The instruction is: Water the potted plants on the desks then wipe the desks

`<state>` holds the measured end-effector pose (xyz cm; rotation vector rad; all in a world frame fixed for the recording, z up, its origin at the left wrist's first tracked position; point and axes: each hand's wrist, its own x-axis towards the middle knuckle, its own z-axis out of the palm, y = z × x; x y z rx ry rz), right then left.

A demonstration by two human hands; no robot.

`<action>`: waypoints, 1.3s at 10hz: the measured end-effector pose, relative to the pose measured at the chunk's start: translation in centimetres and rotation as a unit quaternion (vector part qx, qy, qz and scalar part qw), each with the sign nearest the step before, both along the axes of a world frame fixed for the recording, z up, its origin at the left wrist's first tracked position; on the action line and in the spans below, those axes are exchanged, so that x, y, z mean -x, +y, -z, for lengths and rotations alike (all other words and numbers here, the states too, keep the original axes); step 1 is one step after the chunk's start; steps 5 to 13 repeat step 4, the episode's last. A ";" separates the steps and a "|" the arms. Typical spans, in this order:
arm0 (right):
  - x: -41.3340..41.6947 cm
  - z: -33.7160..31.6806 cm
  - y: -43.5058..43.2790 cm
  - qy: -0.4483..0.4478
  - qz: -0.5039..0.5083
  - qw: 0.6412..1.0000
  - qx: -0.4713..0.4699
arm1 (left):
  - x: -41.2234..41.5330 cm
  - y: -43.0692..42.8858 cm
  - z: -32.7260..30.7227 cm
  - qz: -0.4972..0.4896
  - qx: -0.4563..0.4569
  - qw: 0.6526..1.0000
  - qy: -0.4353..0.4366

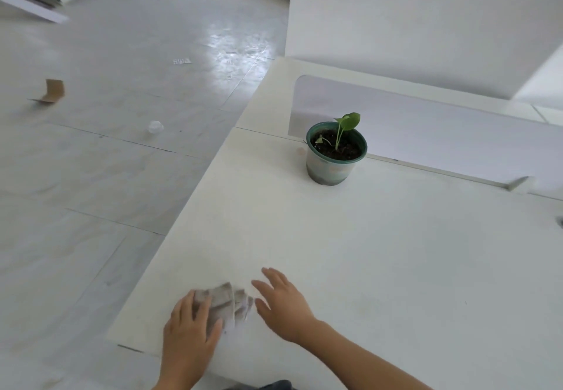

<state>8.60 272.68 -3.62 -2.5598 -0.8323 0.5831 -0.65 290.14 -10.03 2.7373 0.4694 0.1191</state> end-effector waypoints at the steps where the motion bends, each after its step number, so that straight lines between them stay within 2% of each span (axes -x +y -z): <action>1: 0.1 -0.2 -2.5 0.014 0.072 0.997 -0.002 | -0.7 -0.8 0.3 0.032 -0.039 0.999 -0.007; 2: 0.9 -0.2 -4.3 0.025 0.144 0.989 -0.022 | -3.6 -2.1 0.1 0.072 -0.066 0.995 -0.026; 3: 1.7 -0.8 -5.8 0.036 0.197 0.979 -0.046 | -8.7 -3.3 -0.6 0.116 -0.051 0.992 0.003; 4: 2.0 -1.6 -7.1 0.031 0.249 0.965 -0.071 | -13.0 -4.3 -1.0 0.172 -0.058 0.980 0.085; 13: 2.0 -1.6 -7.1 0.031 0.249 0.965 -0.071 | -13.0 -4.3 -1.0 0.172 -0.058 0.980 0.085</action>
